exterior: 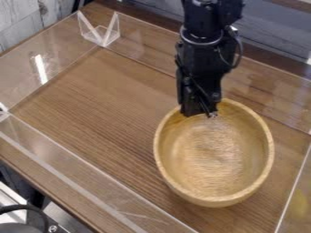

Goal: Remove the lemon from inside the brown bowl and put it on the table

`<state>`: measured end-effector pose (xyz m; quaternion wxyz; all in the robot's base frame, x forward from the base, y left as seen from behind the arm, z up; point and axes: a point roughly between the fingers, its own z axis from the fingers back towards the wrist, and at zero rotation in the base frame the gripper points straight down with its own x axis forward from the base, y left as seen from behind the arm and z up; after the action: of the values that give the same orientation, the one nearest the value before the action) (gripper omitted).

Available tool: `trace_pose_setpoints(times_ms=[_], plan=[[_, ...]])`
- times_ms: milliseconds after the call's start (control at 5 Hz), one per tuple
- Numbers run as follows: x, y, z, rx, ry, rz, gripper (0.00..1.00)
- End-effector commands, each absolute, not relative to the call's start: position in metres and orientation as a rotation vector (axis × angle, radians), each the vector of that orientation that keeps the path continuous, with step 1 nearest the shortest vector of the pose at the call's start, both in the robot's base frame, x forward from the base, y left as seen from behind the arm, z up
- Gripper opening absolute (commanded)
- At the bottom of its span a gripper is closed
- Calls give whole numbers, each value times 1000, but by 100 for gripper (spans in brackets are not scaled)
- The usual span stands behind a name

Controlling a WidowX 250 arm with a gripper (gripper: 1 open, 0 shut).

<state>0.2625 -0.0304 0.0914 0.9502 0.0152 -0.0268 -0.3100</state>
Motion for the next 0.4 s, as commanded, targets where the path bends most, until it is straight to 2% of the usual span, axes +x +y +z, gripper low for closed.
trace_pose_setpoints(times_ms=[0,200], plan=[[276,-27,108,52,-119,-613,0],[278,-24,107,57,-121,-602,0]])
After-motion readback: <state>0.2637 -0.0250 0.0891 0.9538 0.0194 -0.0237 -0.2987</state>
